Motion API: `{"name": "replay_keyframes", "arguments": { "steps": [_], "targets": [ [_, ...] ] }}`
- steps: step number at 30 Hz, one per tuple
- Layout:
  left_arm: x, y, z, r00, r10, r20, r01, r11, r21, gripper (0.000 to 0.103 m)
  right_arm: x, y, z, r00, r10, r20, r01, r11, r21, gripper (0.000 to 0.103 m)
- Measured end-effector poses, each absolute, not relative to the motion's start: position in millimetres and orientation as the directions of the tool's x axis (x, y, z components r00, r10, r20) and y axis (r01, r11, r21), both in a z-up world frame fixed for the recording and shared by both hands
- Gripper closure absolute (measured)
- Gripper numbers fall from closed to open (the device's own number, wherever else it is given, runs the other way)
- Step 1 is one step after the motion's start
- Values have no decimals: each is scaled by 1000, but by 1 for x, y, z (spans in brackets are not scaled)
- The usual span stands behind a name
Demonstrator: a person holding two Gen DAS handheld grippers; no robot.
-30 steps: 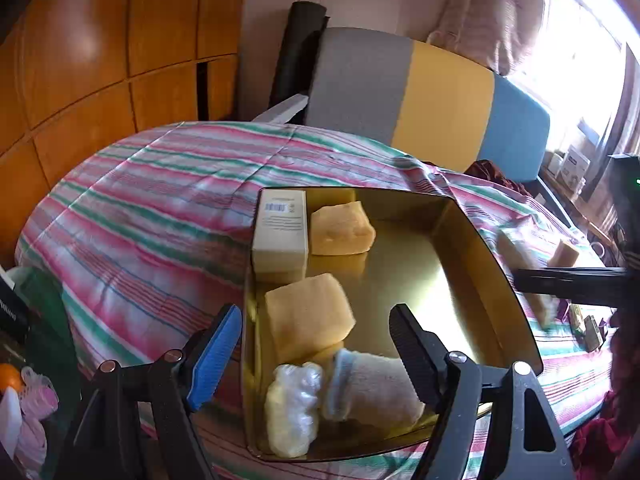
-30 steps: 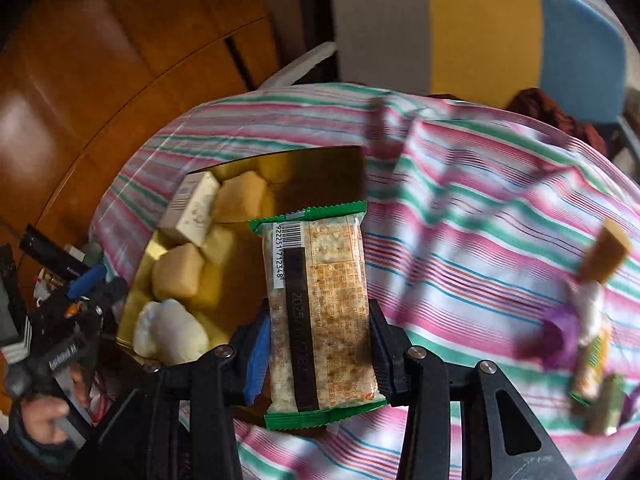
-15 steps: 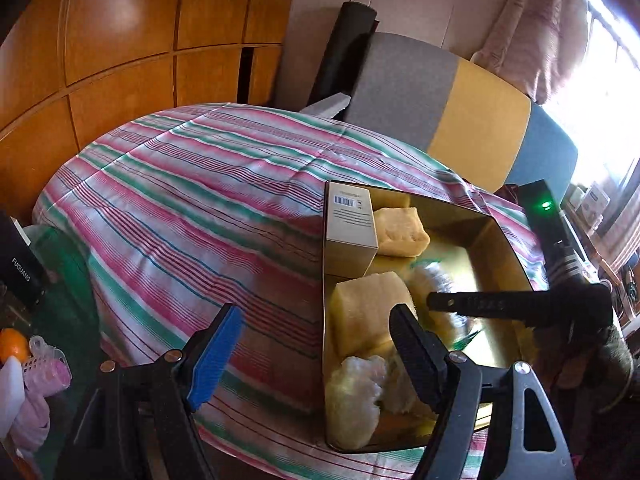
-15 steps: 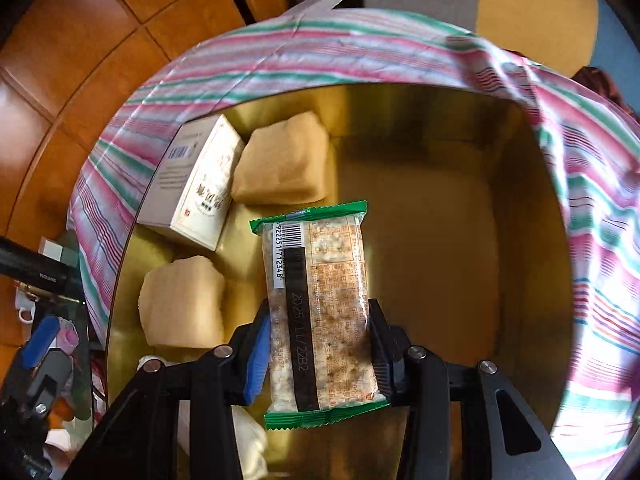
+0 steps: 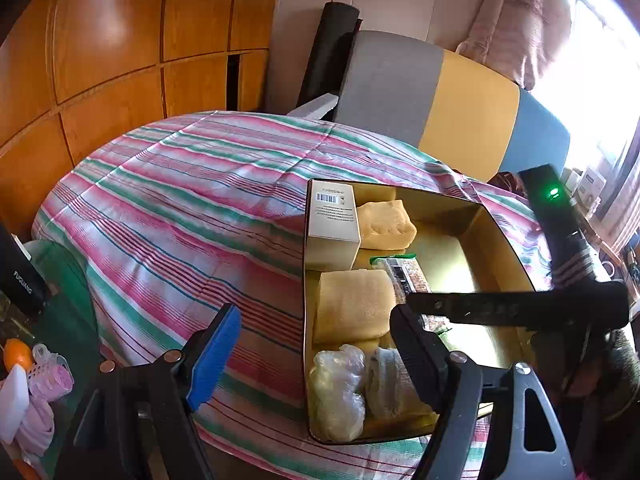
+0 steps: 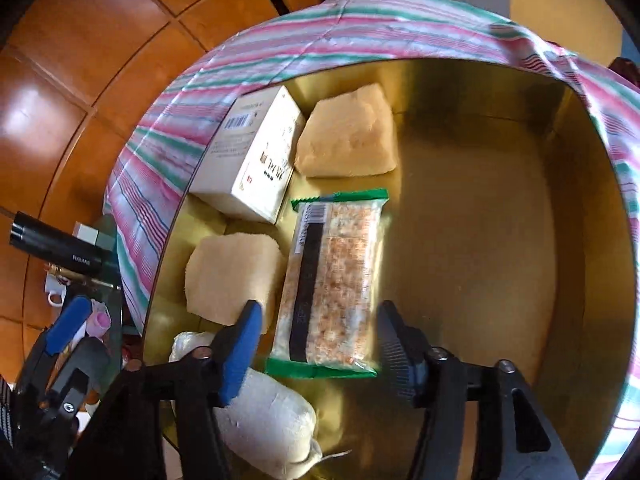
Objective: Organize objects
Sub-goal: 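Carry the cracker packet to the gold box and release it with the right tool, then move both tools back toward the remaining pile of items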
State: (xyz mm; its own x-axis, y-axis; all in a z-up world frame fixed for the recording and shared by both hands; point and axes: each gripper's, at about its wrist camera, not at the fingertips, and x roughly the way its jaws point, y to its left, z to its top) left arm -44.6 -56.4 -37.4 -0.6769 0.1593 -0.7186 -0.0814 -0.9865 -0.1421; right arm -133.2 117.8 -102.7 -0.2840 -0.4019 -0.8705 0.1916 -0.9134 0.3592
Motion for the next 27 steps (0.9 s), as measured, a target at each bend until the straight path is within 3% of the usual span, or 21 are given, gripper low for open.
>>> {"name": "replay_keyframes", "arguments": {
  "steps": [5,12,22,27],
  "targets": [
    [-40,-51,-34,-682,165,-713,-97,-986,-135,25,-120,139,-79,-367,-371,-853,177,-928,328,17],
    [-34,-39,-33,-674,175,-718,-122,-984,-126,25,-96,184,-50,-487,-321,-813,136,-947,292,1],
    [-26,-9,-28,-661,207,-721,-197,-975,-100,25,-55,267,-23,-600,-172,-781,23,-980,198,0],
    [-23,13,-22,-643,279,-713,-272,-954,-127,25,-34,336,-15,-621,-68,-781,-105,-980,169,0]
  ]
}}
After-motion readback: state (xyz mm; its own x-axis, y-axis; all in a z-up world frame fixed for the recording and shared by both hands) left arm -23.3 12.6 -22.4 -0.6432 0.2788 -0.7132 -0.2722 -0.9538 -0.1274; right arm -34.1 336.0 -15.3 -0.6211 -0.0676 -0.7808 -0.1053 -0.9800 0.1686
